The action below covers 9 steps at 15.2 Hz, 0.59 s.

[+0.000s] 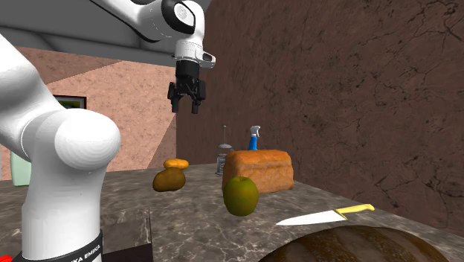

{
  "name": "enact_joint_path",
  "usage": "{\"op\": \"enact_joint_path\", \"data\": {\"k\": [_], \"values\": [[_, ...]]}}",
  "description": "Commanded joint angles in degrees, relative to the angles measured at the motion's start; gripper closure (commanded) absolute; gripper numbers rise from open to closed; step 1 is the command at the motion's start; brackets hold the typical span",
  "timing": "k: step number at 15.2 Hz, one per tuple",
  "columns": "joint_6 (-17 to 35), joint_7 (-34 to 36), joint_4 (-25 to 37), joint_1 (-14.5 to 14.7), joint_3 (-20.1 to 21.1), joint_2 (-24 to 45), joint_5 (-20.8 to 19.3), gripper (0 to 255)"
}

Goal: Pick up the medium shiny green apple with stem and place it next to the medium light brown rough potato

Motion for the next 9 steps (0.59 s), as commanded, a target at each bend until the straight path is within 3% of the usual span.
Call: {"op": "enact_joint_path", "data": {"k": [1,9], "values": [[0.0,0.0,0.0,0.0,0.0,0.0,0.0,0],[11.3,-7.2,-10.0,-5.3,-7.7,-2.6,-7.2,0]]}}
